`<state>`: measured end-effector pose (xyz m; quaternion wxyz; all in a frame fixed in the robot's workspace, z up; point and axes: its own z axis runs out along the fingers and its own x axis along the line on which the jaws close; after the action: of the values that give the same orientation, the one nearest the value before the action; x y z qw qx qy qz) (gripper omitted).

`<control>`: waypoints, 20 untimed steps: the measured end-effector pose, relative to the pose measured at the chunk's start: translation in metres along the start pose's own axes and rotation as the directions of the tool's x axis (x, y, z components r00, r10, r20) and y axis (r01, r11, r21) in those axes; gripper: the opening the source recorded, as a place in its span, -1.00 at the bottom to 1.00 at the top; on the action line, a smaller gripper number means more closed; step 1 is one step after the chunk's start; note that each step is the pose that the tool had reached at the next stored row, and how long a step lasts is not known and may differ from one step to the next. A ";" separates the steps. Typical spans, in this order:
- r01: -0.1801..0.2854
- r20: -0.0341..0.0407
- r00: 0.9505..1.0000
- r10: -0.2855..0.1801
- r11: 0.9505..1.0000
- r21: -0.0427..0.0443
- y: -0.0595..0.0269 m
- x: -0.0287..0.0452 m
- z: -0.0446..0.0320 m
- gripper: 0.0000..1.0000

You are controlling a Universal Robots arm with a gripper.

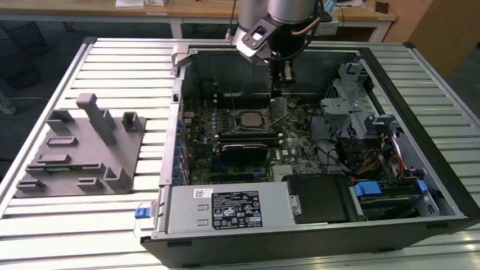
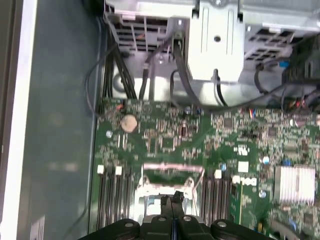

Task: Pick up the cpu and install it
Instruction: 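Close the cpu cover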

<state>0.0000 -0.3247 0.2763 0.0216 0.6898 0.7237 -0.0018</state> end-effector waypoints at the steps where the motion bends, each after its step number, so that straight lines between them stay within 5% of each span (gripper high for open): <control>1: 0.000 0.000 1.000 0.000 1.000 0.001 0.0036 -0.0001 0.0002 -0.79; 13: 0.001 -0.001 1.000 -0.001 1.000 0.020 0.0413 -0.0012 0.0072 -0.79; 20: 0.001 -0.001 1.000 -0.001 1.000 0.025 0.0470 -0.0010 0.0196 -0.79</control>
<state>0.0475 -0.3241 0.2580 0.0125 0.6897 0.7239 -0.0105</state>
